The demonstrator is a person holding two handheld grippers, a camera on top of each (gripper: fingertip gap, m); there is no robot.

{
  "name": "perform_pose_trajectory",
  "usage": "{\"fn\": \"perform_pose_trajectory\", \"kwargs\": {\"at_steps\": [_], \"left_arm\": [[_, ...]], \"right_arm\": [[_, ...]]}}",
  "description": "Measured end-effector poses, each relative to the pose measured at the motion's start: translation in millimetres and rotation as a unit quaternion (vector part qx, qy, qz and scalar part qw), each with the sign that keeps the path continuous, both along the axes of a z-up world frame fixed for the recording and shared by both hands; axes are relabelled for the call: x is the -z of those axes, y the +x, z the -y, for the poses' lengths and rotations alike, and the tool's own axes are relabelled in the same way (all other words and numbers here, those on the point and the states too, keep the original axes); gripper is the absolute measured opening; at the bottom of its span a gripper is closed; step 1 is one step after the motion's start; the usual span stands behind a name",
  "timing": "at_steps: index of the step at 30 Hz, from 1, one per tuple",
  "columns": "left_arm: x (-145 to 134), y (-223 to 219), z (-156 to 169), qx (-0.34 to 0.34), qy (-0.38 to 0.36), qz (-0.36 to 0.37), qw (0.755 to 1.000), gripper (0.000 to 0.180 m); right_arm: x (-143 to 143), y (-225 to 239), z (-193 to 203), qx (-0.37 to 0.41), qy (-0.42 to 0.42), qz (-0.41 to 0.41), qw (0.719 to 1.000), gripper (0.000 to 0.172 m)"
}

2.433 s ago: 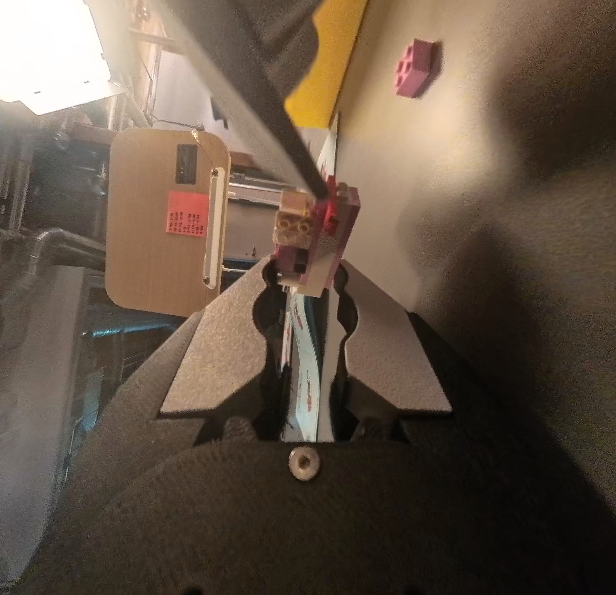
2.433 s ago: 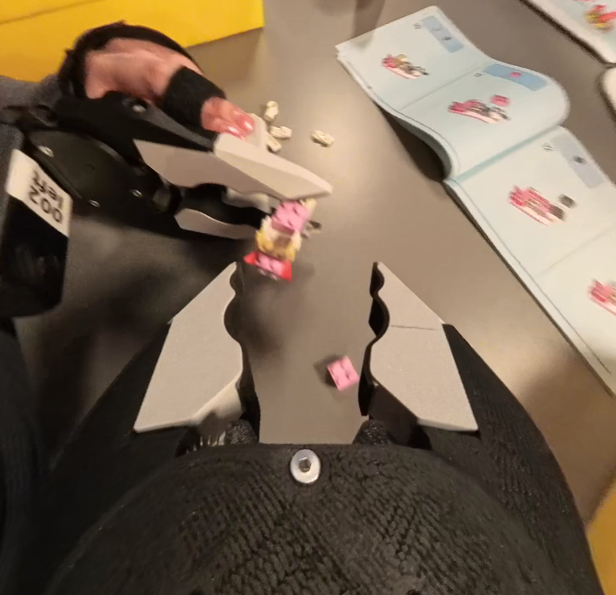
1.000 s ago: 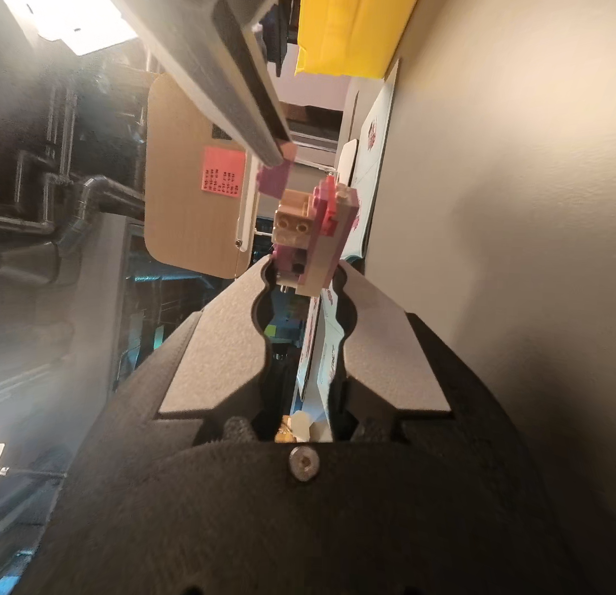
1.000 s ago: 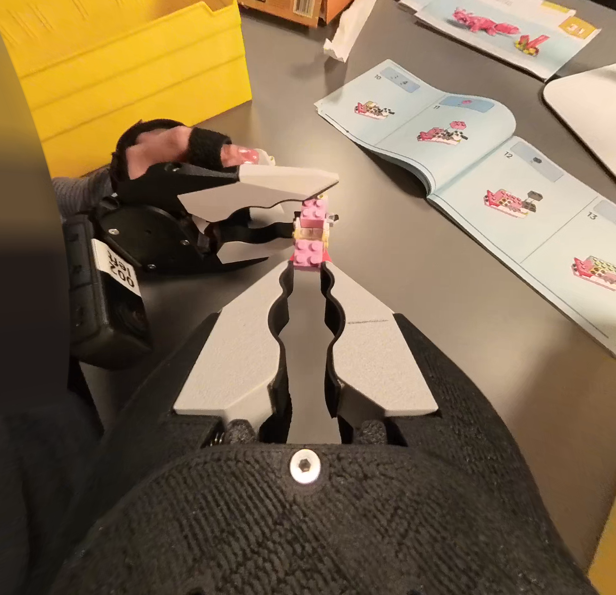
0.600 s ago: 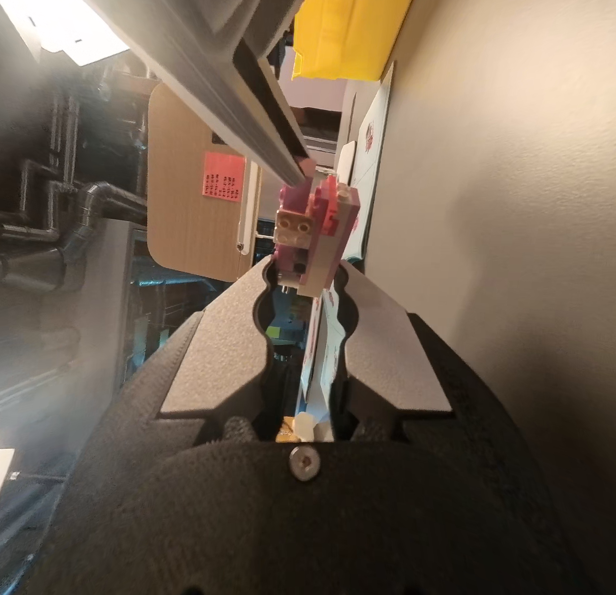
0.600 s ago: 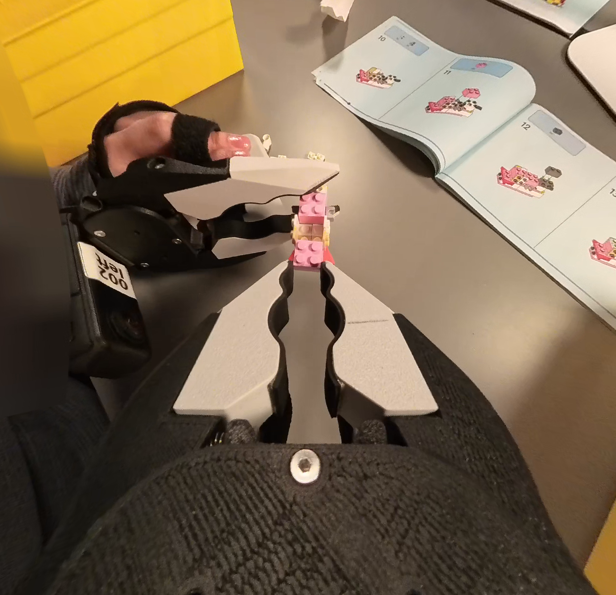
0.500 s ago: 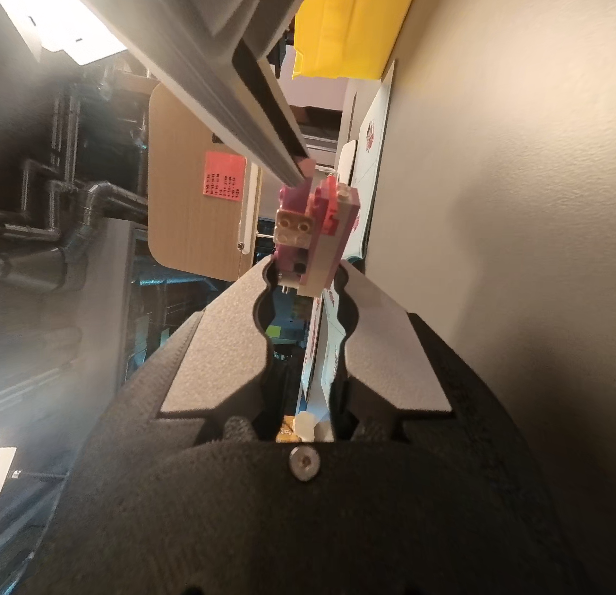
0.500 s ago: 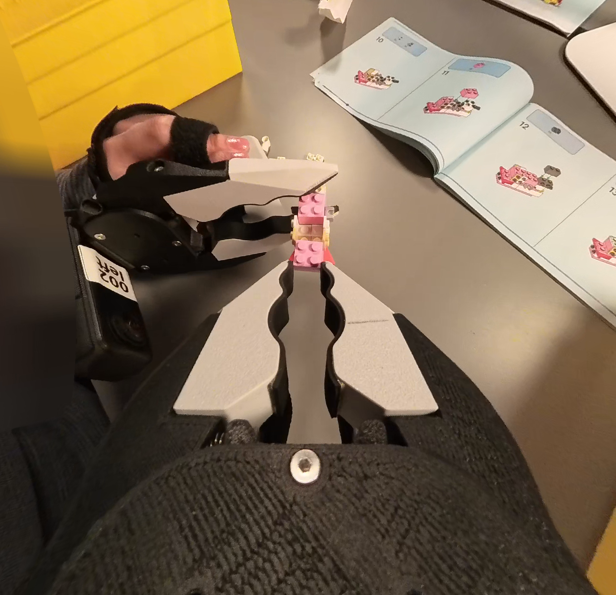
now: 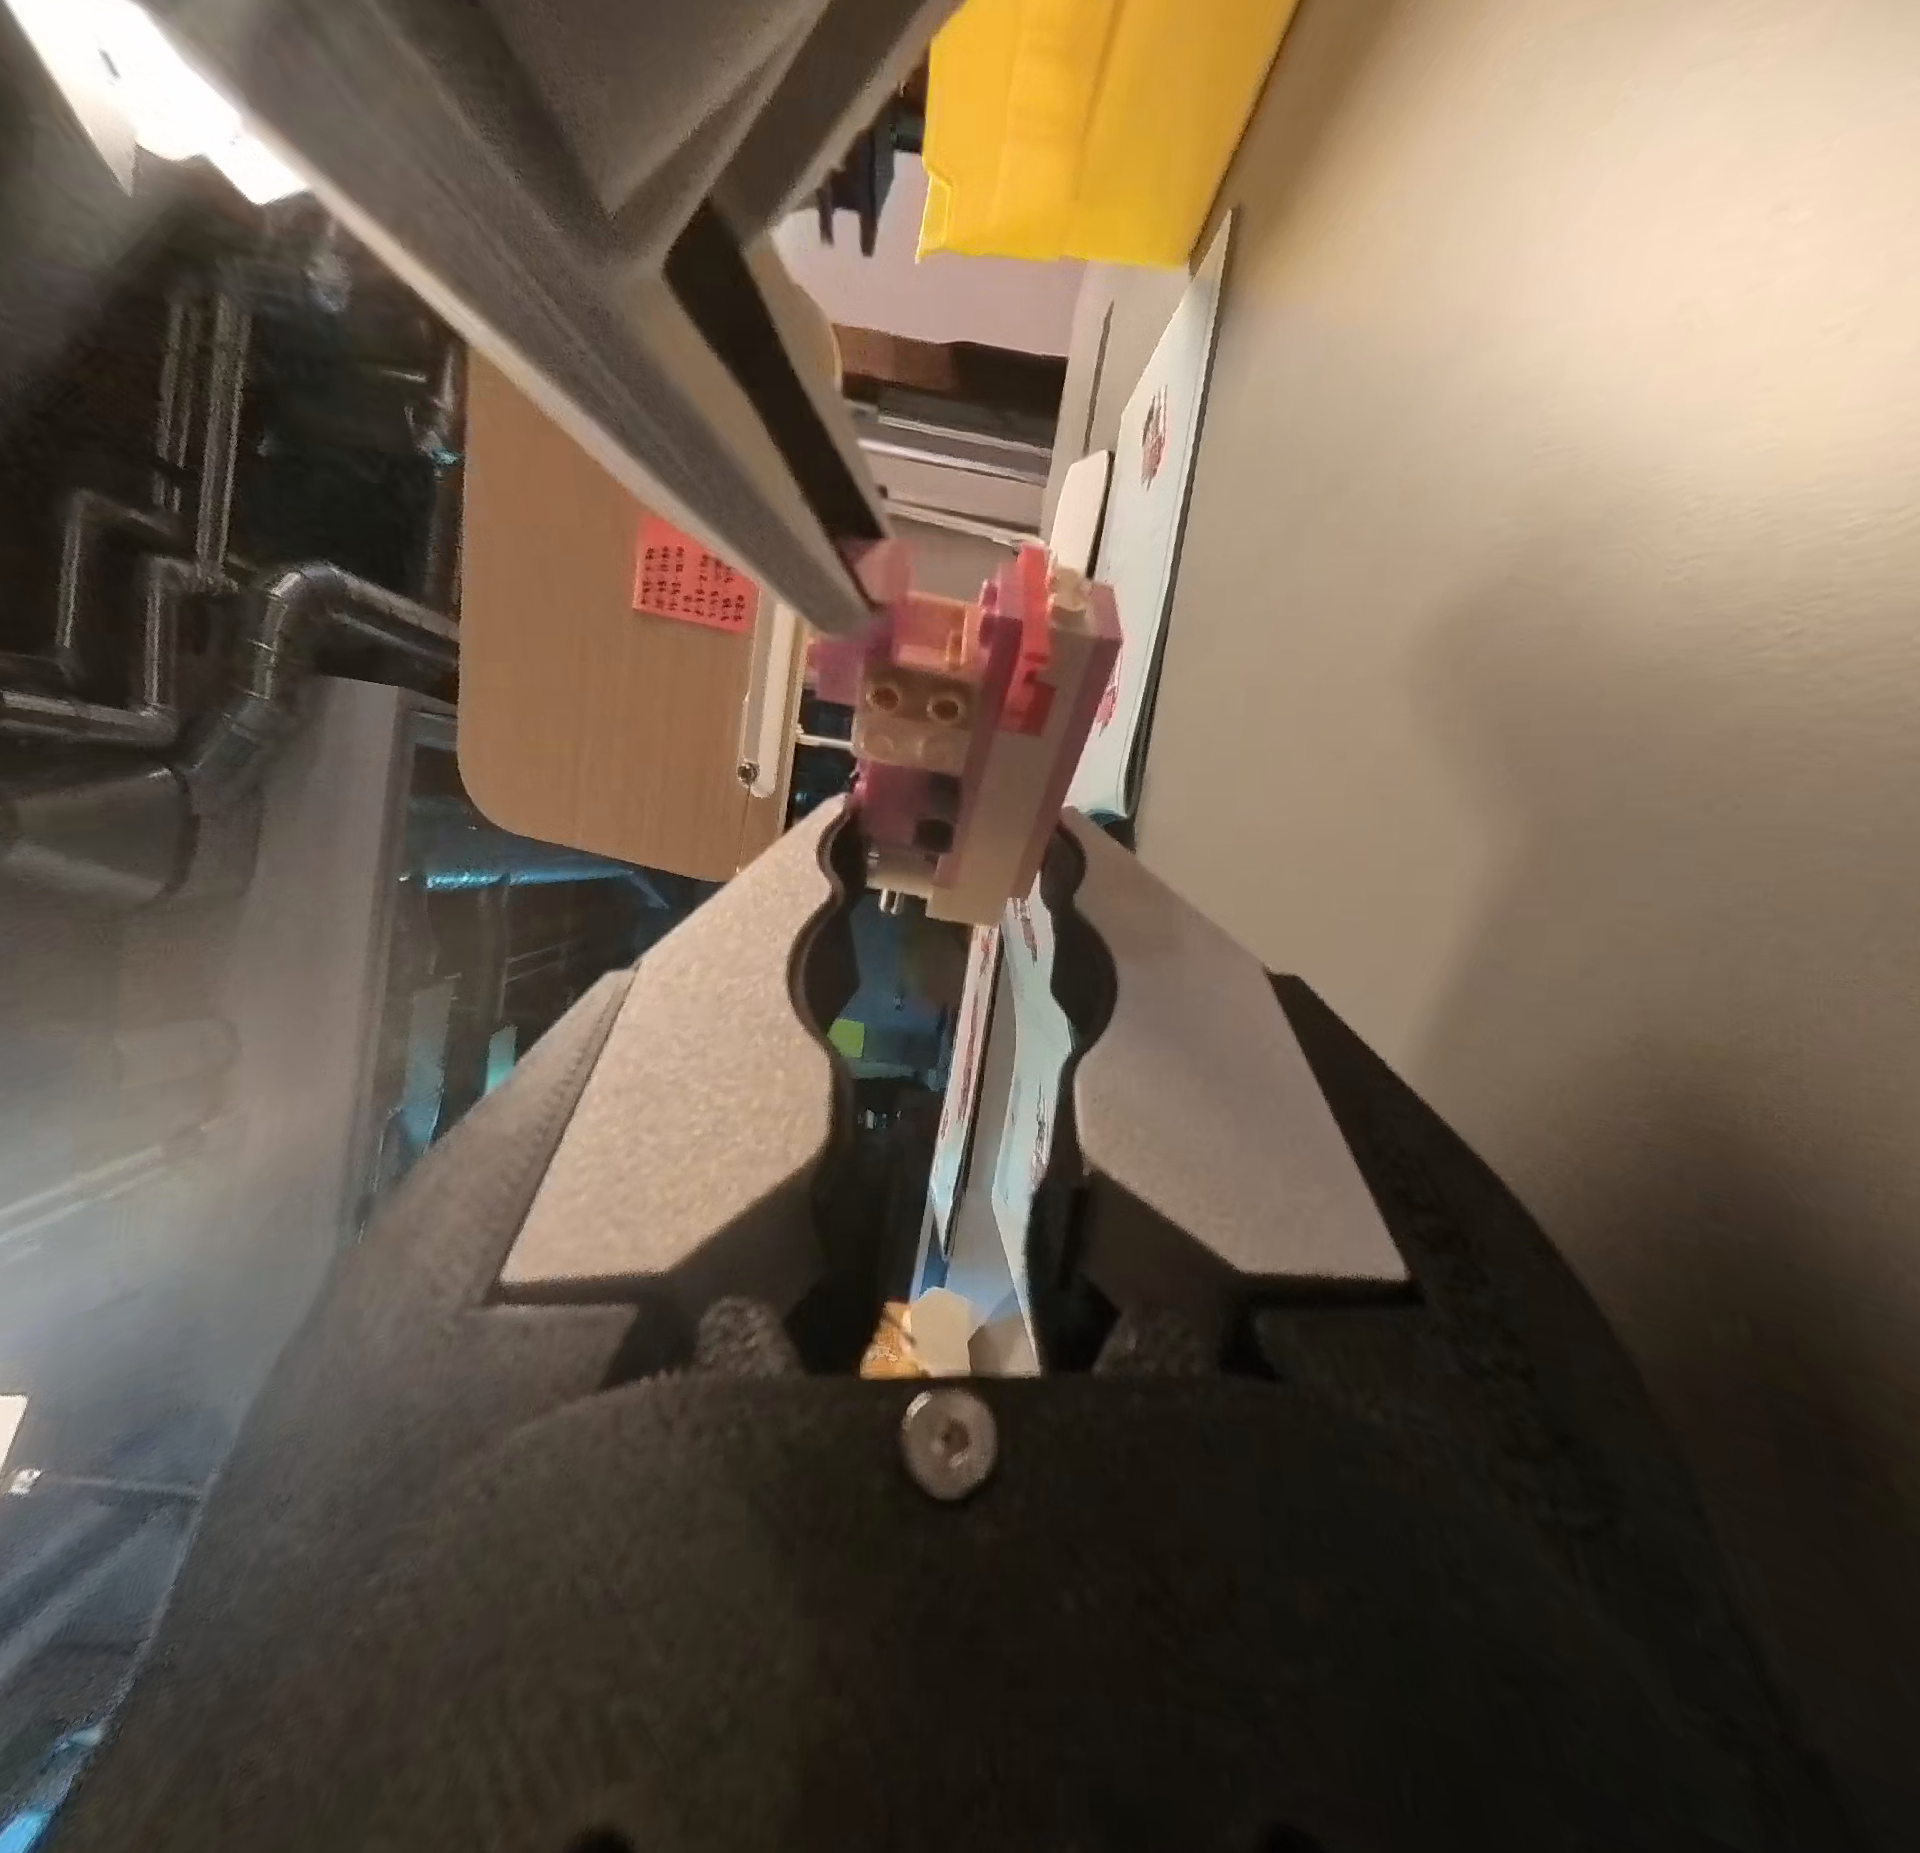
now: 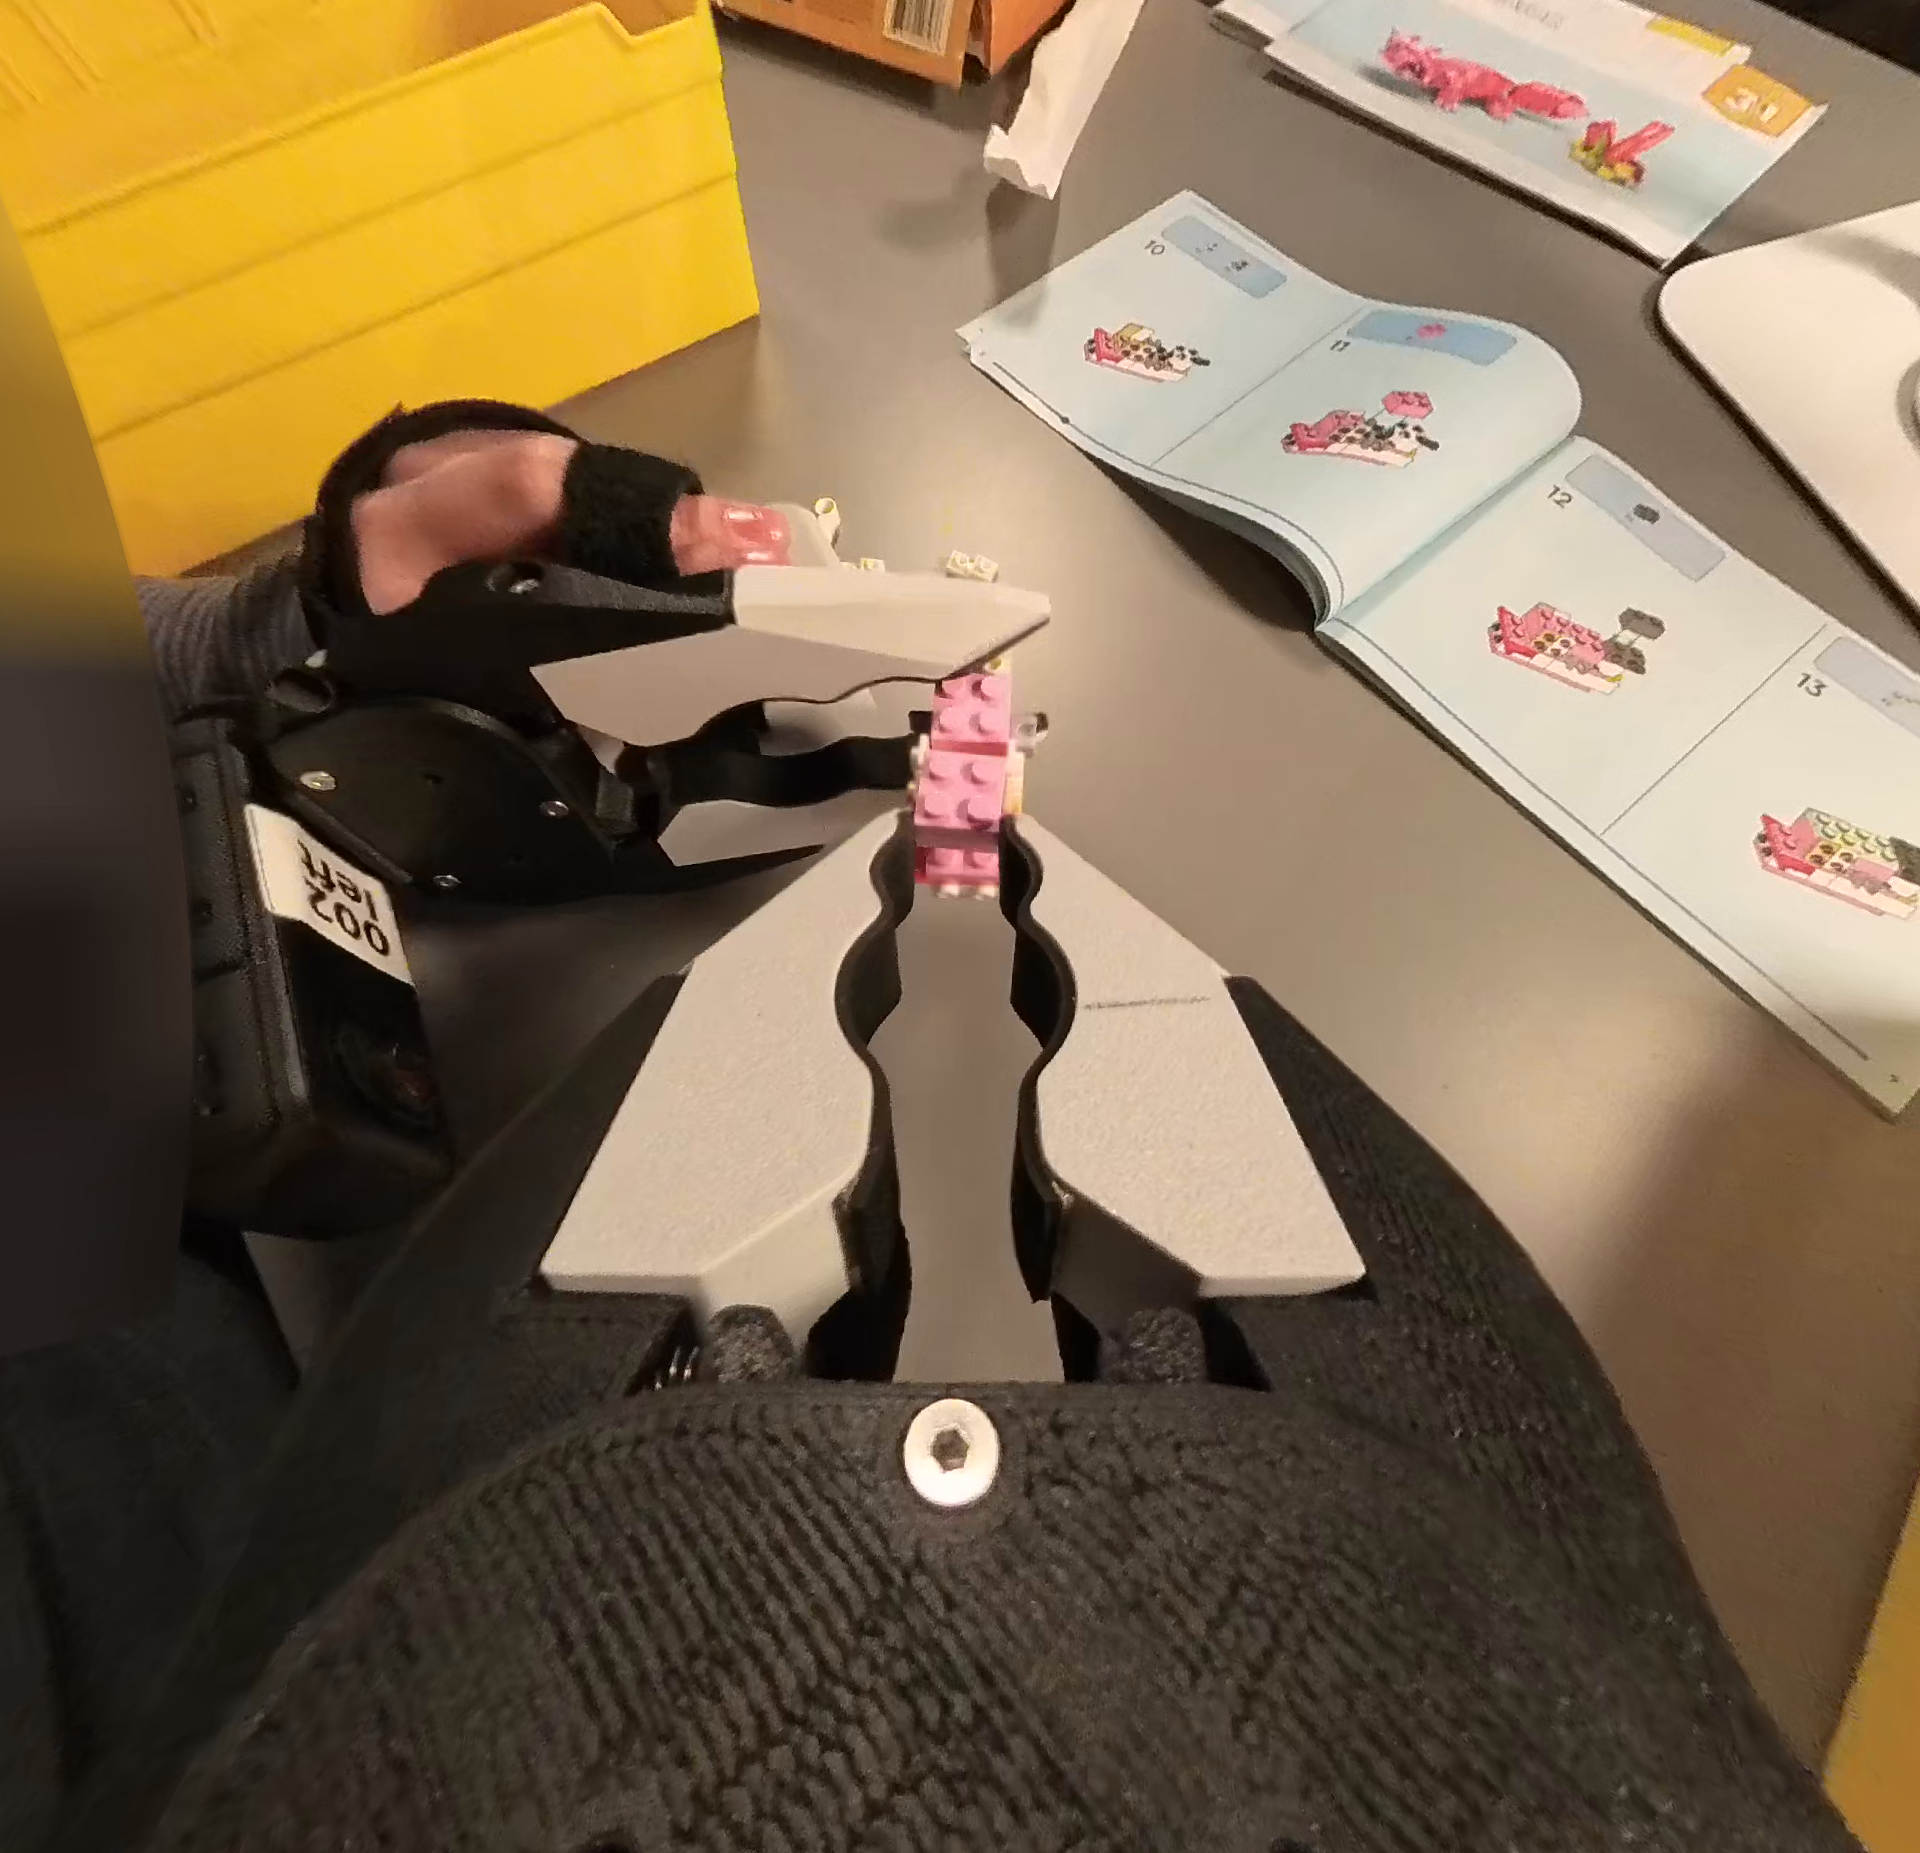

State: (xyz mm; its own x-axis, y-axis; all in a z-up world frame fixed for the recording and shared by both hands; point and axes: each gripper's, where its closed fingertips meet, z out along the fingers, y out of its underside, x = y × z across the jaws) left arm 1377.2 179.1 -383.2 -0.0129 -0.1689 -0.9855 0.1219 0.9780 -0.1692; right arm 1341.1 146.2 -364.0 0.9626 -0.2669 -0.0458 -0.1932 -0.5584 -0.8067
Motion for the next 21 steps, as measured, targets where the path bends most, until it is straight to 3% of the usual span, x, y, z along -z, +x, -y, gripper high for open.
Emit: {"fn": "perform_pose_trajectory", "kwargs": {"at_steps": [21], "left_arm": [[3.4, -0.3, 1.7, 0.004, -0.009, -0.013, 1.000, 0.032]], "right_arm": [[2.4, 1.9, -4.2, 0.016, -0.021, 0.004, 1.000, 0.015]]}}
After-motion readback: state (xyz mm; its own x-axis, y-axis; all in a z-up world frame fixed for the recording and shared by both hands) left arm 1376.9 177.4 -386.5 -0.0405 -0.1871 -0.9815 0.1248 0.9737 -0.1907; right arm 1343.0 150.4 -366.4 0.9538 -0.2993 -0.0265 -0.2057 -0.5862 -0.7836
